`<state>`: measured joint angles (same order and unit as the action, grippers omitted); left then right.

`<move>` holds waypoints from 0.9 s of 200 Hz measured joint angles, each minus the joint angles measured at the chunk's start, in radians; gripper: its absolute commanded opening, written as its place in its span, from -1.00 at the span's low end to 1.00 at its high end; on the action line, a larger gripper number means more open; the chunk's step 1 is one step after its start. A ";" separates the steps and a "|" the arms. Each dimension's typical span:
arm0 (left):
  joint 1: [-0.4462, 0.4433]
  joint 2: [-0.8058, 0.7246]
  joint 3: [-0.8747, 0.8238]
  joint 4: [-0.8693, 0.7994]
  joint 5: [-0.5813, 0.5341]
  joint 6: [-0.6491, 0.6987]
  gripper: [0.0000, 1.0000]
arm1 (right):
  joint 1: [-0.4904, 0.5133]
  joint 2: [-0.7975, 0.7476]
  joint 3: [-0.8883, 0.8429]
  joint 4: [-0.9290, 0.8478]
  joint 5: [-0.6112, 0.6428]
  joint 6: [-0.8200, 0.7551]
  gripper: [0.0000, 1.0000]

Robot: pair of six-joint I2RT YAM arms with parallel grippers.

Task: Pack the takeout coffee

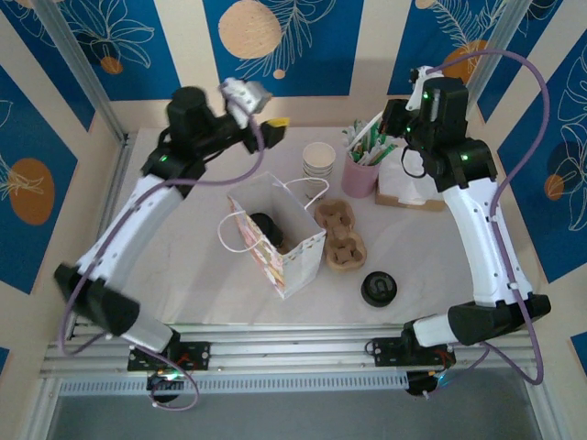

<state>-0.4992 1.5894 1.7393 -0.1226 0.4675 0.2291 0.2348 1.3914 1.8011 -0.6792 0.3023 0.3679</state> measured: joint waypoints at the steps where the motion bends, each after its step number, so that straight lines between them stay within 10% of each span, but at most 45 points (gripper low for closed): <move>1: -0.004 0.013 0.013 -0.002 0.002 0.001 0.29 | 0.000 0.000 0.000 0.000 0.000 0.000 -1.00; 67: -0.145 0.444 0.449 -0.074 0.152 0.043 0.28 | -0.015 -0.028 -0.031 0.010 -0.048 0.061 -1.00; 180: -0.200 0.588 0.577 -0.076 0.163 0.111 -0.01 | -0.015 -0.028 -0.070 0.042 -0.128 0.111 -1.00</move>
<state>-0.6991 2.1773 2.3161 -0.1986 0.6304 0.3401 0.2199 1.3632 1.7309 -0.6373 0.1741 0.4786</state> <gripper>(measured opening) 0.515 0.063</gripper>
